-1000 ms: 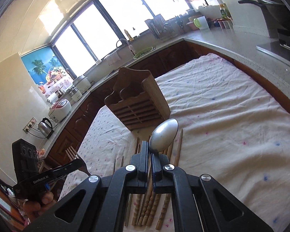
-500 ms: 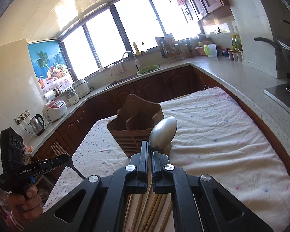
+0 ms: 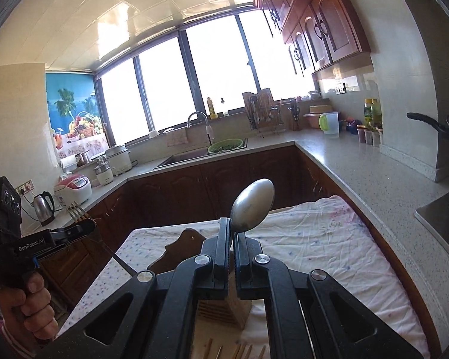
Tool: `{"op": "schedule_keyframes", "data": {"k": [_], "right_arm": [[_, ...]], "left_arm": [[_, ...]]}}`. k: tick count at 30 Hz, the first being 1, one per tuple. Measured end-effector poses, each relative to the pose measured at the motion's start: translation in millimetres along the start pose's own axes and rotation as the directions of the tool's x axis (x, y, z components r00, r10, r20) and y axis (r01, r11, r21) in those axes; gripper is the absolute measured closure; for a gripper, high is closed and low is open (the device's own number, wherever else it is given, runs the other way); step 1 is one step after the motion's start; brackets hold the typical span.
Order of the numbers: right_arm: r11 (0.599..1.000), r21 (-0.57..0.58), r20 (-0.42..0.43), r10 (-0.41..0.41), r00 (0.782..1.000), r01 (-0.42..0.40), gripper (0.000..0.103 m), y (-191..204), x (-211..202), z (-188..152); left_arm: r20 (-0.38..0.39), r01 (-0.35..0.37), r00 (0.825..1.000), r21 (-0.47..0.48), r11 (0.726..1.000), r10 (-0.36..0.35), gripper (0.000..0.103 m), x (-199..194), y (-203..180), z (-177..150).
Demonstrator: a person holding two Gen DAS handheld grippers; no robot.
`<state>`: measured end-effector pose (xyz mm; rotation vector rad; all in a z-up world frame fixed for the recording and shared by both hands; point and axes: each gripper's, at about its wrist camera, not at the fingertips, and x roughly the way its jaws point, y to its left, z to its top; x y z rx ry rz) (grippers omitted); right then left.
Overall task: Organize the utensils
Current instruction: 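Lift the fork with the left tool while the right tool carries the spoon to the holder, then open the left tool dropping the fork in the holder while the right releases the spoon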
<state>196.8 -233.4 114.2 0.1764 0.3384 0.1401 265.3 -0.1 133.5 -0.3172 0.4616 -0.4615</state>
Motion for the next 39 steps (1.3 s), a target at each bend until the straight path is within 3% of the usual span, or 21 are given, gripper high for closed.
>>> {"op": "schedule_keyframes", "data": {"k": [9,14,20,32,34,36,38,39], "right_arm": [[0.998,-0.057,-0.089,-0.04,0.995,0.035,0.101,2,66,-21],[0.997,-0.072,-0.145,-0.039,0.989,0.029,0.101,3,86,-39],[0.997,-0.077,-0.213,-0.02,0.977,0.003,0.101,5,102,-49],[1.0,-0.024,-0.22,0.001,0.976,-0.007,0.099,5,102,-43],[1.0,-0.004,-0.217,0.015,0.976,-0.016,0.095,3,100,-42],[1.0,0.009,-0.213,0.021,0.977,-0.019,0.094,2,97,-41],[0.999,0.034,-0.207,0.035,0.978,-0.029,0.087,-1,92,-40],[0.998,0.046,-0.203,0.041,0.978,-0.033,0.078,-2,88,-40]], "left_arm": [[-0.074,-0.065,0.995,-0.035,0.997,0.062,0.101,63,32,-20],[-0.135,-0.062,0.989,-0.054,0.997,0.054,0.1,81,41,-42],[-0.15,-0.072,0.987,-0.04,0.997,0.066,0.1,89,39,-53],[-0.161,-0.082,0.984,-0.026,0.996,0.077,0.1,91,35,-48],[-0.159,-0.083,0.984,-0.025,0.996,0.078,0.096,89,34,-46],[-0.149,-0.087,0.985,-0.022,0.996,0.083,0.085,84,33,-43],[-0.135,-0.094,0.987,-0.017,0.995,0.091,0.074,79,33,-41],[-0.129,-0.097,0.987,-0.017,0.995,0.095,0.069,76,33,-39]]}}
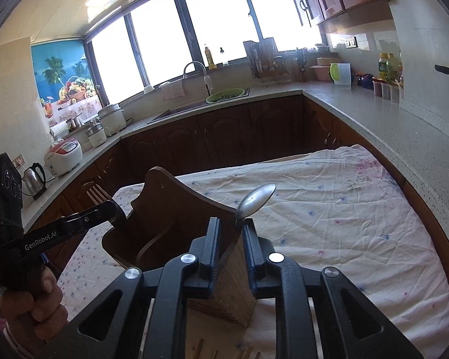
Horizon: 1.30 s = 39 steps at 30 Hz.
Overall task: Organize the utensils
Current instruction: 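Open the left tool dropping the fork in the holder while the right releases the spoon, then grasp a metal chopstick with the left tool while the right grasps a wooden chopstick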
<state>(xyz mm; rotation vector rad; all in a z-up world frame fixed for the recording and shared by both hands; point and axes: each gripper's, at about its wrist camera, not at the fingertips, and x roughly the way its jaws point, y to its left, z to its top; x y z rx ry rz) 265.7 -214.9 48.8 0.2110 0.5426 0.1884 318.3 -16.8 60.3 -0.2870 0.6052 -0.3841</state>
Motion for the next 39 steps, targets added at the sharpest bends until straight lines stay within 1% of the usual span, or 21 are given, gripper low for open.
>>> {"op": "schedule_keyframes", "data": {"k": [1,5,7,8,12,16,19,24,30,34,39], "right_arm": [[1.0,0.008,0.006,0.0,1.0,-0.001,0.072,-1,-4,-1],[0.999,0.041,0.028,0.011,1.0,-0.012,0.063,-4,-23,-5],[0.998,0.056,0.041,0.011,0.999,-0.013,0.051,-7,-34,-9],[0.998,0.06,0.048,0.01,0.999,-0.013,0.048,-8,-40,-12],[0.997,0.072,0.058,0.014,0.998,-0.018,0.027,-12,-59,-27],[0.996,0.086,0.062,0.007,0.998,-0.012,0.016,-13,-77,-47],[0.995,0.104,0.059,-0.002,0.998,-0.004,0.013,-14,-89,-62],[0.991,0.132,0.041,-0.008,0.999,0.003,0.012,-16,-105,-89],[0.988,0.154,0.007,0.0,1.0,-0.001,0.011,-14,-118,-123],[0.99,0.141,-0.016,0.0,1.0,0.002,0.011,-10,-122,-141],[0.992,0.123,-0.042,-0.009,0.999,0.014,0.011,-5,-123,-156]], "left_arm": [[0.005,-0.003,1.0,0.0,1.0,0.003,0.067,-3,0,1],[0.019,-0.006,1.0,-0.012,1.0,0.006,0.057,-18,3,-1],[0.021,-0.007,1.0,-0.019,1.0,0.007,0.053,-26,4,-5],[0.019,-0.011,1.0,-0.023,1.0,0.011,0.051,-30,5,-9],[0.015,-0.019,1.0,-0.053,0.998,0.02,0.043,-47,12,-25],[0.003,-0.036,0.999,-0.086,0.996,0.037,0.039,-66,20,-47],[-0.015,-0.047,0.999,-0.106,0.993,0.046,0.037,-79,25,-67],[-0.045,-0.08,0.996,-0.101,0.992,0.076,0.034,-101,26,-104],[-0.093,-0.101,0.991,-0.106,0.989,0.092,0.034,-119,28,-142],[-0.117,-0.124,0.987,-0.084,0.989,0.114,0.034,-125,26,-162],[-0.155,-0.135,0.981,-0.092,0.986,0.12,0.034,-123,27,-178]]}}
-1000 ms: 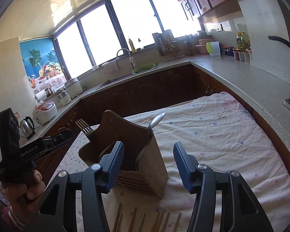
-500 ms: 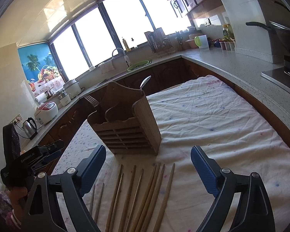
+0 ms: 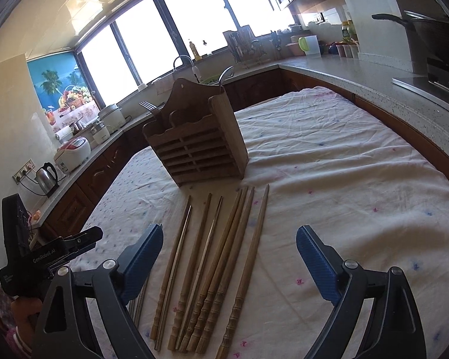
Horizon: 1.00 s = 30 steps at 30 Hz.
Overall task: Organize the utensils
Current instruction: 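Grasp a metal chopstick with the left tool while the right grasps a wooden chopstick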
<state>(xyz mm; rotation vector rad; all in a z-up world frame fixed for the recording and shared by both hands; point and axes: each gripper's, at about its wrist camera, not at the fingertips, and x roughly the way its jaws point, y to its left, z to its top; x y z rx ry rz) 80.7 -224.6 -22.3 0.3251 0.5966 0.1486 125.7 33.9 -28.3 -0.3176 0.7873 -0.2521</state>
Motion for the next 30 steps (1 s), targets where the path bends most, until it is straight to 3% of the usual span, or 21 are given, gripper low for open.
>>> {"op": "schedule_keyframes", "data": {"k": [17,20,25,30], "right_arm": [[0.999,-0.024,-0.04,-0.036,0.999,0.035,0.015,1,13,-1],[0.999,-0.026,-0.057,-0.035,0.998,0.034,0.021,1,20,2],[0.998,-0.025,-0.102,-0.056,0.993,0.054,0.045,-3,37,7],[0.997,-0.041,-0.136,-0.07,0.988,0.064,0.064,-3,56,16]], "left_arm": [[-0.086,-0.058,0.995,0.02,0.998,0.059,0.034,21,-6,0],[-0.104,-0.059,0.993,0.023,0.998,0.061,0.034,27,-8,2],[-0.137,-0.065,0.988,0.031,0.997,0.069,0.034,38,-10,8],[-0.185,-0.071,0.979,0.055,0.996,0.08,0.049,55,-14,11]]}}
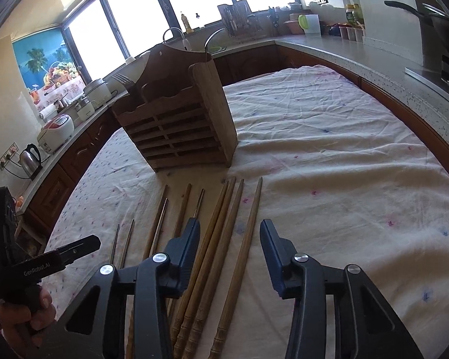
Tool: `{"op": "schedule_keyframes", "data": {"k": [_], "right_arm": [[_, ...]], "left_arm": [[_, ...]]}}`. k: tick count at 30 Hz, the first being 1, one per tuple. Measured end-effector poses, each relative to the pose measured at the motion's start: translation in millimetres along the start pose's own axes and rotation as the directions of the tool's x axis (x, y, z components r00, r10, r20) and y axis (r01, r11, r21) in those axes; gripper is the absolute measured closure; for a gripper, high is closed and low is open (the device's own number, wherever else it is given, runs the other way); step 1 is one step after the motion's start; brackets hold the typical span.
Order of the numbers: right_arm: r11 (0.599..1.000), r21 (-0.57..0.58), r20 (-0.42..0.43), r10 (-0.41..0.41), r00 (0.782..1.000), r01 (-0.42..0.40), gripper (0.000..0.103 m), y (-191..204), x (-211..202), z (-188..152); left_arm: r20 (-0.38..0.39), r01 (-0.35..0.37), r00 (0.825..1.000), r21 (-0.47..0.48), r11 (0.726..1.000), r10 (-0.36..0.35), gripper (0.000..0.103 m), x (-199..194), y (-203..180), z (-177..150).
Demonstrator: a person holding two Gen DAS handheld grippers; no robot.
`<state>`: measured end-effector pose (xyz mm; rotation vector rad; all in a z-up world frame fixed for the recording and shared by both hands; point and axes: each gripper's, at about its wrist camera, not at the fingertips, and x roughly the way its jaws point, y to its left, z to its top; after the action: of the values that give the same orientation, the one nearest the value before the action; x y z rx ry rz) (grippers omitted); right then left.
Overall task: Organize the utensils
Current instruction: 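Grasp a metal chopstick with the left tool while the right grasps a wooden chopstick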
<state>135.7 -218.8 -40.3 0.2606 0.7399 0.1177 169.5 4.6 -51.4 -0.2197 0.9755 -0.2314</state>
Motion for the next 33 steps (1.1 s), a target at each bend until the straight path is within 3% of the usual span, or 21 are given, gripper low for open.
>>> {"op": "schedule_keyframes", "data": {"k": [6,12,16,17,19,24,28,33], "right_arm": [[1.0,-0.011,-0.069,-0.009,0.998,0.008,0.086,-1,32,11],[0.999,-0.027,-0.139,-0.033,0.99,0.03,0.088,-2,63,16],[0.995,-0.072,-0.136,-0.079,0.988,0.069,0.091,2,76,25],[0.994,-0.082,-0.135,-0.086,0.987,0.076,0.091,3,79,27],[0.99,-0.112,-0.127,-0.104,0.986,0.09,0.091,7,85,30],[0.981,-0.149,-0.114,-0.145,0.983,0.127,0.094,13,87,30],[0.997,-0.053,-0.118,-0.068,0.991,0.062,0.097,2,78,31],[1.0,-0.009,-0.056,0.011,0.998,-0.011,0.098,6,42,34]], "left_arm": [[-0.059,-0.022,0.998,0.021,1.0,0.023,0.071,17,-6,4],[-0.07,-0.045,0.996,0.082,0.996,0.051,0.071,23,-18,8],[-0.066,-0.072,0.995,0.134,0.988,0.082,0.071,28,-28,9],[-0.062,-0.077,0.994,0.144,0.987,0.087,0.073,29,-30,9],[-0.063,-0.066,0.995,0.148,0.987,0.076,0.094,31,-31,10],[-0.054,-0.04,0.997,0.144,0.989,0.049,0.098,30,-27,10],[-0.054,0.011,0.999,0.099,0.995,-0.005,0.099,22,-18,10],[-0.011,0.062,0.998,0.078,0.995,-0.062,0.099,-3,-15,11]]}}
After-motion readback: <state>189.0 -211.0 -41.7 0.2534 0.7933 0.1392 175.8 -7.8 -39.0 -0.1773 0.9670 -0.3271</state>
